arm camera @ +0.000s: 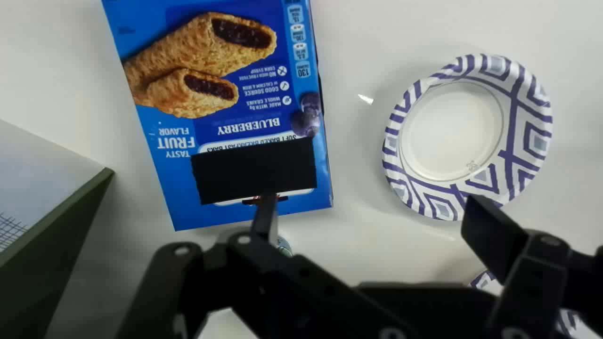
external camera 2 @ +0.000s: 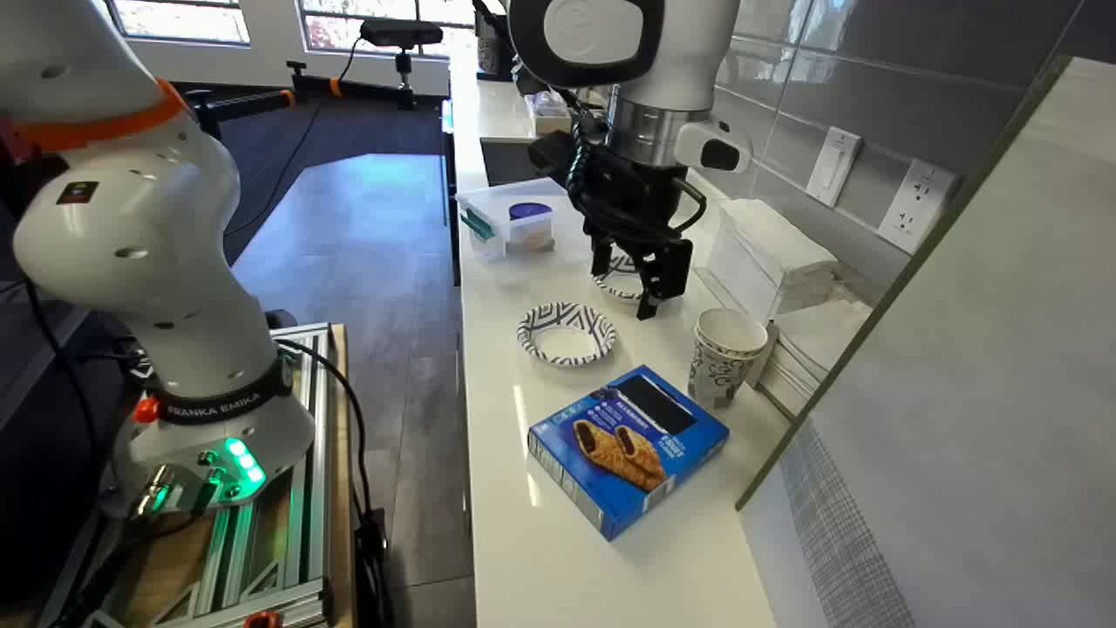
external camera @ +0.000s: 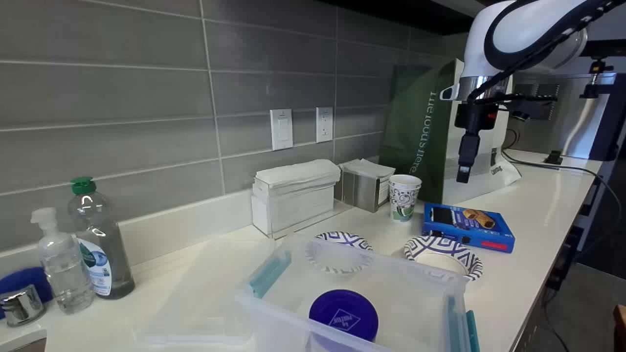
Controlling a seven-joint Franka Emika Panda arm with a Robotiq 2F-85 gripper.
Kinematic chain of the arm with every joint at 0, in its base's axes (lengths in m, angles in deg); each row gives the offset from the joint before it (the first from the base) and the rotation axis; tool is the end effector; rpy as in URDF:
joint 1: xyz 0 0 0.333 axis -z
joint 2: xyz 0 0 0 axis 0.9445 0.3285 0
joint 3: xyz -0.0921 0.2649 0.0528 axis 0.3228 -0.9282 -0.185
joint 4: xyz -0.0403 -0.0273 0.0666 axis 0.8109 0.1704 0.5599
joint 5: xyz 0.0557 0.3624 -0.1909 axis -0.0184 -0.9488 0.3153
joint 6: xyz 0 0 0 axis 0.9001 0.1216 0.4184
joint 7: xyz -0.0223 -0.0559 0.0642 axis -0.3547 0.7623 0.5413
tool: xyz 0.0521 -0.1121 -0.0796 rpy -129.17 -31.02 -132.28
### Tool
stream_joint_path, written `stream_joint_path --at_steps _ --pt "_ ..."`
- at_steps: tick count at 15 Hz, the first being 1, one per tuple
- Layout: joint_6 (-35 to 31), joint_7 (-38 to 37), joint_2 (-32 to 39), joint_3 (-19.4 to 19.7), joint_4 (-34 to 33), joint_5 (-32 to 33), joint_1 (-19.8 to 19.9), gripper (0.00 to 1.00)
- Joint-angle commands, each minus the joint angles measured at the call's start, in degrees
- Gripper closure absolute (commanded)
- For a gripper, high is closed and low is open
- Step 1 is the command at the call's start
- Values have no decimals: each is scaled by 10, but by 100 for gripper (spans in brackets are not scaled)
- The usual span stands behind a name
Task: Put the cup on the plate
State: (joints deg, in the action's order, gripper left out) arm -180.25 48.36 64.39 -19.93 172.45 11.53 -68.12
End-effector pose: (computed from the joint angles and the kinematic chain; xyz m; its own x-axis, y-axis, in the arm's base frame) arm 0.4619 -0.1436 0.3344 0.9851 0.1695 0.0300 0.1705 -0.9848 -0.0337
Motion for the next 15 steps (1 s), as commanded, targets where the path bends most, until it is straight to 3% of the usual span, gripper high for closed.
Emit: stream_joint_path --at_steps 1,10,15 --pt "1 3 1 -11 -1 -4 12 0" --pt "1 3 1 -11 -1 -4 12 0" --pt "-15 -23 13 -36 -8 -27 -3 0"
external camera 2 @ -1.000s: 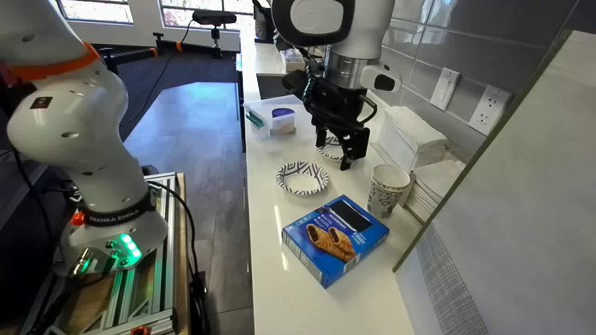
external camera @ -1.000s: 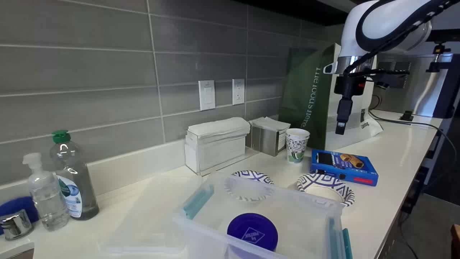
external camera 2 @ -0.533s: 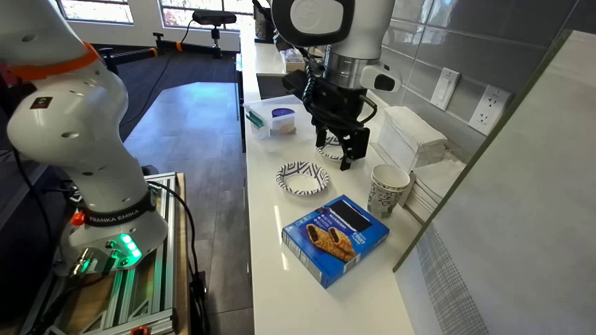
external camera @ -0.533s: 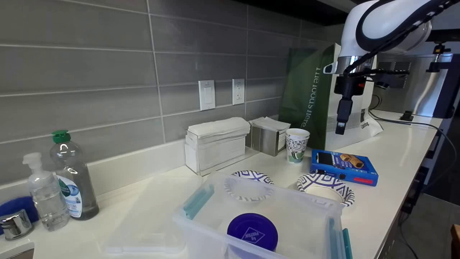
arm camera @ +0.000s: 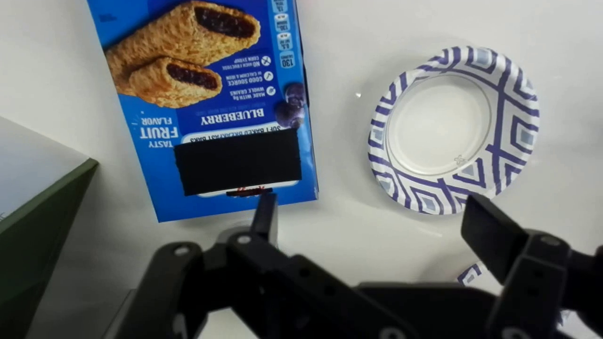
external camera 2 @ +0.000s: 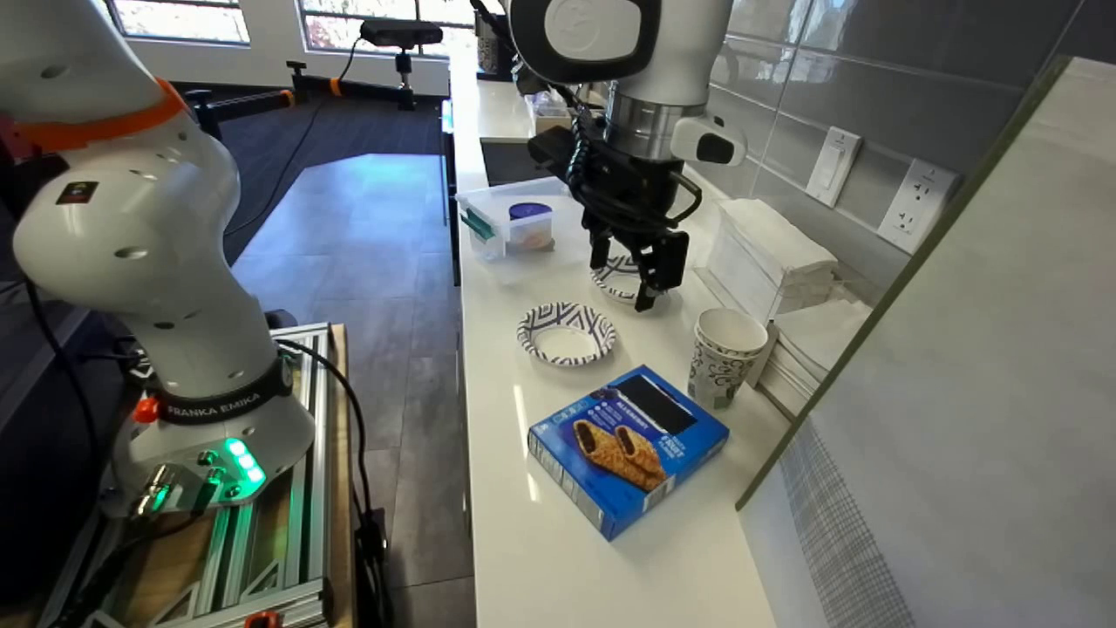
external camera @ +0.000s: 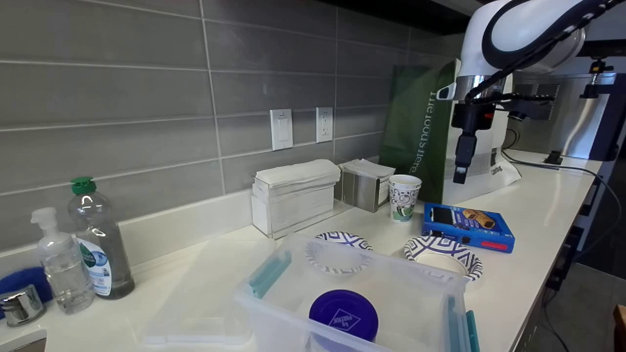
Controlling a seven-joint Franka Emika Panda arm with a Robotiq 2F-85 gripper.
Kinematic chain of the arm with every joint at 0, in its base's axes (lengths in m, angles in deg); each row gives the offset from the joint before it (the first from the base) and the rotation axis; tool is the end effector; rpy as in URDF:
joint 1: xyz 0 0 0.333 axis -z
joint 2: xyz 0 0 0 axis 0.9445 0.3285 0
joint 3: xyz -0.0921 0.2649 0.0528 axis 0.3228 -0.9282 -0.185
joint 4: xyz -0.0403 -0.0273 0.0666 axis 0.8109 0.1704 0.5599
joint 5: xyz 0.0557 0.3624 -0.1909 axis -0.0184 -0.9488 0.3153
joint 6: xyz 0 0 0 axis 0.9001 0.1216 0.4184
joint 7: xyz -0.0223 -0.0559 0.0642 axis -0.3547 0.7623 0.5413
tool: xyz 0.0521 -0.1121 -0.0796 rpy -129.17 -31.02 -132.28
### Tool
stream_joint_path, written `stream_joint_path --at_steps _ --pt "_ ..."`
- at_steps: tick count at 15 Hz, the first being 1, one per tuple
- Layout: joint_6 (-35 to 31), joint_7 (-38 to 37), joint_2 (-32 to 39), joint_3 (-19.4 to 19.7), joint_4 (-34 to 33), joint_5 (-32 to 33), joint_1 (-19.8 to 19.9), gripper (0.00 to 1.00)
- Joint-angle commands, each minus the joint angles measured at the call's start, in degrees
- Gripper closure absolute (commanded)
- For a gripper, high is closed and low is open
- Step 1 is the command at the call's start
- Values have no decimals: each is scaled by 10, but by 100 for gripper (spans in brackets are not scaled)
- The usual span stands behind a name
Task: Put the cup on the plate
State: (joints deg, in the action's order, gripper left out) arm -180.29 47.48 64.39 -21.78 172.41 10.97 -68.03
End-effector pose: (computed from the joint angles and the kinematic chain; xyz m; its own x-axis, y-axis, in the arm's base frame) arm 0.4664 -0.1292 0.3358 0.9834 0.1783 0.0322 0.1794 -0.9832 -0.0330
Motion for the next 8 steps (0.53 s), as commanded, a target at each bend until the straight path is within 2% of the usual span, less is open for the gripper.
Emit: stream_joint_path --at_steps 1,8 --pt "-26 -21 19 -23 -11 -25 -6 0" --pt "-133 -57 85 -48 -39 -38 -5 0"
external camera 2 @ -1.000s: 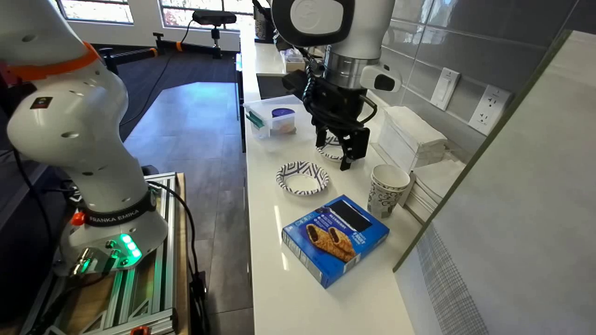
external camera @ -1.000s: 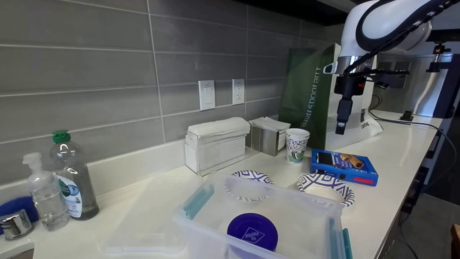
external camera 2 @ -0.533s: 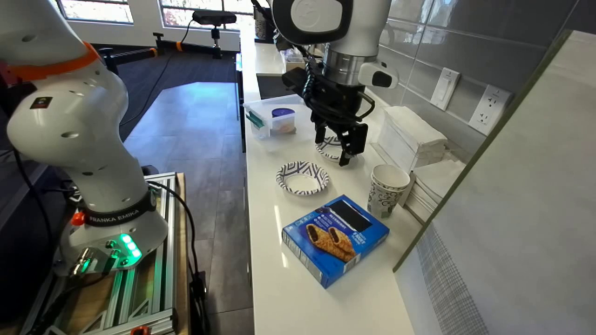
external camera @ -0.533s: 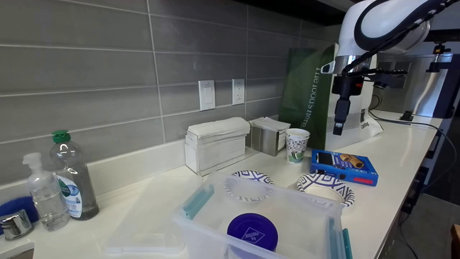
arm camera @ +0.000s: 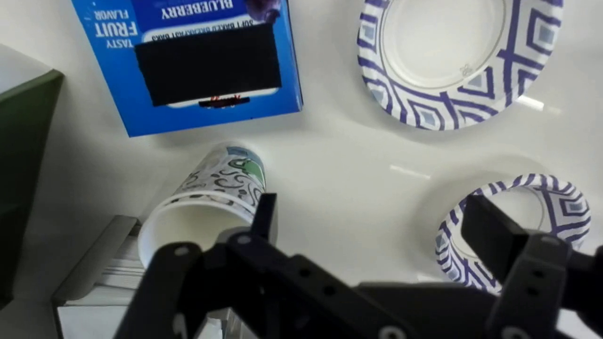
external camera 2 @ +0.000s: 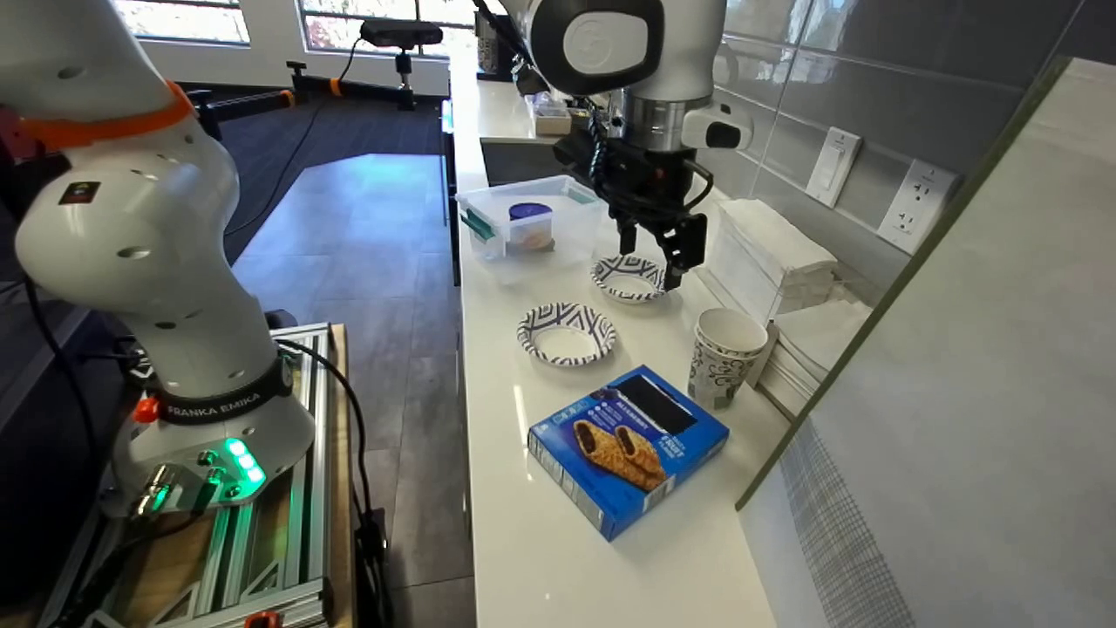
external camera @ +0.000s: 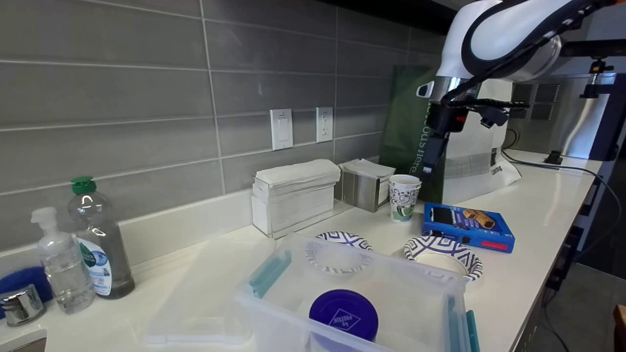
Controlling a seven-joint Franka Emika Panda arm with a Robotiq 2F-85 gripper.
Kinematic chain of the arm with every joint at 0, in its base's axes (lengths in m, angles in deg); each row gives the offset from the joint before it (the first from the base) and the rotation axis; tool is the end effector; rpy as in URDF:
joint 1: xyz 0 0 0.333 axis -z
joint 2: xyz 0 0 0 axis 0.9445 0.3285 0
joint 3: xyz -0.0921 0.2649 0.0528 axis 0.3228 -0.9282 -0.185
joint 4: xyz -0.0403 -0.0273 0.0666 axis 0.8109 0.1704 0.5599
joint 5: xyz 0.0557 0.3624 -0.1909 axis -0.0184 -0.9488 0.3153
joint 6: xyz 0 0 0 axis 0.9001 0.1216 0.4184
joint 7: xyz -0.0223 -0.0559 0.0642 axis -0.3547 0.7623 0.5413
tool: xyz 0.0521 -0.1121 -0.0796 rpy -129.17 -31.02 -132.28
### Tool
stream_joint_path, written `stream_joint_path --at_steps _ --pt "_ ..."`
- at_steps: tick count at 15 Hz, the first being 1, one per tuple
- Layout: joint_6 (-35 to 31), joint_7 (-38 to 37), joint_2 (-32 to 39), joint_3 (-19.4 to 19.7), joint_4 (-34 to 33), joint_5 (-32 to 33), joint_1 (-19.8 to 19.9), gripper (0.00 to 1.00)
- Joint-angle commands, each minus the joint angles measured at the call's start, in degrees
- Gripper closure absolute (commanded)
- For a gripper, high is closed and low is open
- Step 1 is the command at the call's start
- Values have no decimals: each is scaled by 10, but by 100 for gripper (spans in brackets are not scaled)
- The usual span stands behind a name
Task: Put the cup on the plate
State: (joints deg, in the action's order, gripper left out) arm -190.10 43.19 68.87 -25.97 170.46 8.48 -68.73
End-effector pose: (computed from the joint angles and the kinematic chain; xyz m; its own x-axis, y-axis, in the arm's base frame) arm 0.5092 -0.0950 0.3323 0.9759 0.1558 0.1529 0.1569 -0.9876 0.0053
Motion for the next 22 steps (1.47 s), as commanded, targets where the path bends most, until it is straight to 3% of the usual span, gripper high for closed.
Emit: stream_joint_path --at_steps 1,9,11,12,14,18,22 --pt "-44 -18 50 -8 -23 -13 3 0" --pt "-122 -41 115 -16 -52 -26 11 5" --pt "-144 -50 129 -19 -58 -20 13 16" --pt "-147 -55 134 -19 -62 -14 14 29" --pt "-152 -66 143 -20 -68 -3 17 38" --pt "-149 -85 155 -18 -80 13 22 34" --pt "-146 -97 163 -17 -90 23 28 38"
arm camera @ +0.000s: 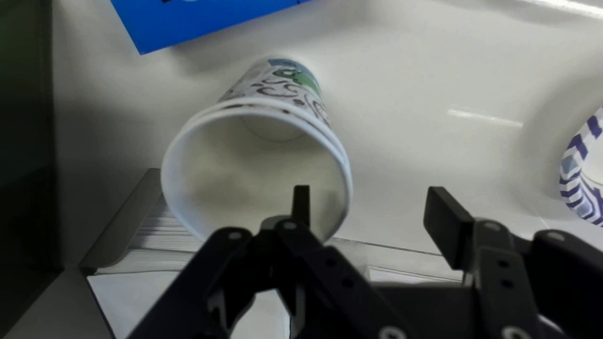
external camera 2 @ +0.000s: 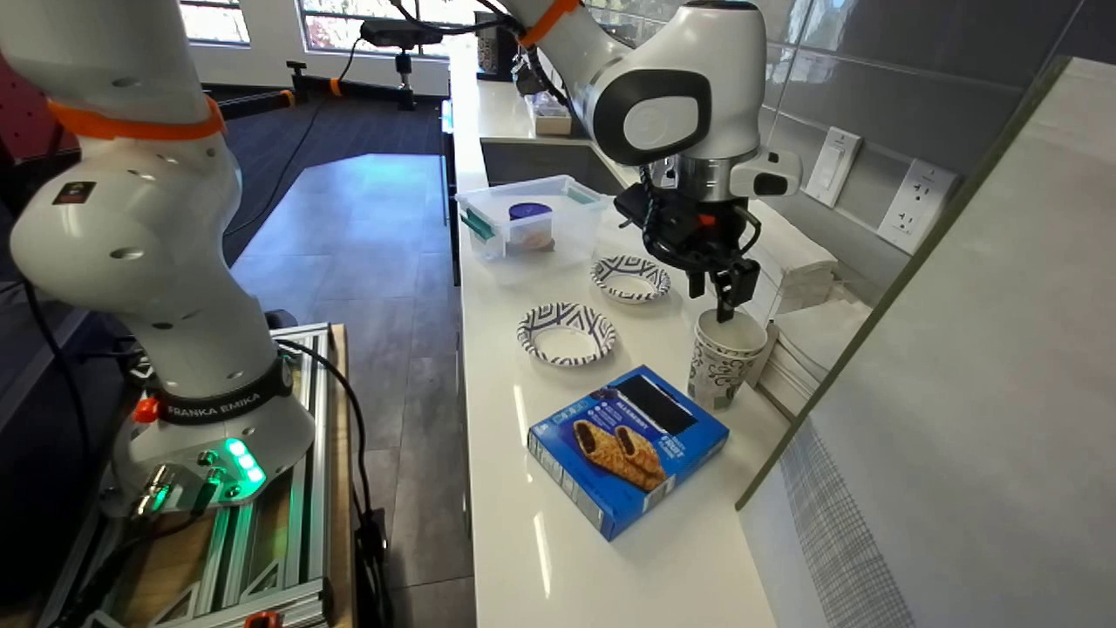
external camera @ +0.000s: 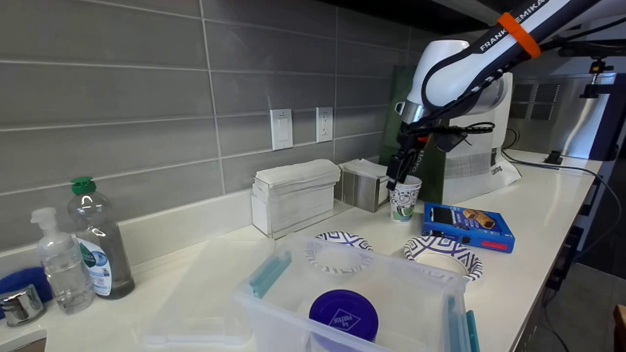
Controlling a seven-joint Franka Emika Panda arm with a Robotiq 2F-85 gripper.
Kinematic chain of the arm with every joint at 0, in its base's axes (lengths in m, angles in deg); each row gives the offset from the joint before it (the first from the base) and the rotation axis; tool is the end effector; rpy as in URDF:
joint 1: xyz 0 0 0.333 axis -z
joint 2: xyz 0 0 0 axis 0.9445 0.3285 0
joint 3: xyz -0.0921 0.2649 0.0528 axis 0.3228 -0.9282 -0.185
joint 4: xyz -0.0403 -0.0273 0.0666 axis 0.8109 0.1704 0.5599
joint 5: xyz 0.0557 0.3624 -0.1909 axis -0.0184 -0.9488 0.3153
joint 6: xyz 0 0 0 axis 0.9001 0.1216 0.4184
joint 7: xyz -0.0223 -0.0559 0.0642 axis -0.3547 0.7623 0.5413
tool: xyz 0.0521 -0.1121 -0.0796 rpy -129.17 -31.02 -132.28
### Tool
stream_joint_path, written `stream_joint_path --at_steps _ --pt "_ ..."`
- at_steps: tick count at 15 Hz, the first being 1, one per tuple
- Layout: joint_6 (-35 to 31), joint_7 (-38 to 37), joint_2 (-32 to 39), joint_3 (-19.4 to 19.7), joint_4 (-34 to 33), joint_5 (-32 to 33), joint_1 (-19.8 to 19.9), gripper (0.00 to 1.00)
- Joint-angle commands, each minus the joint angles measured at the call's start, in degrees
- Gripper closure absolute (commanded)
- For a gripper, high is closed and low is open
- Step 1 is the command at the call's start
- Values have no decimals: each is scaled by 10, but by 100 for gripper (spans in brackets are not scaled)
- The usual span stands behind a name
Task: Put the cup on the plate
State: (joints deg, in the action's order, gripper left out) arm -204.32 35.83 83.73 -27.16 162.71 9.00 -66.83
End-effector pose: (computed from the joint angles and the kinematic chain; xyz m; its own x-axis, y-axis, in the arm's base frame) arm 0.5733 -0.1175 0.2850 0.9644 0.0290 0.2628 0.0137 -0.9981 0.0599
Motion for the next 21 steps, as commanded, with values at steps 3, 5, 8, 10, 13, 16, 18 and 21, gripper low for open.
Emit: stream_joint_path --at_steps 3,5,8,10,13,16,18,21 --pt "0 -32 18 -5 -15 22 12 45" --pt "5 -37 18 -5 -16 24 13 52" --pt "5 -44 17 -4 -18 27 14 63" --pt "9 -50 14 -4 -20 31 14 71" --pt "13 -56 14 -4 -24 36 15 85" --pt "15 -64 16 -3 -24 42 15 85" --pt "18 -66 15 -3 -24 43 15 82" --pt "19 -71 11 -3 -24 45 16 98"
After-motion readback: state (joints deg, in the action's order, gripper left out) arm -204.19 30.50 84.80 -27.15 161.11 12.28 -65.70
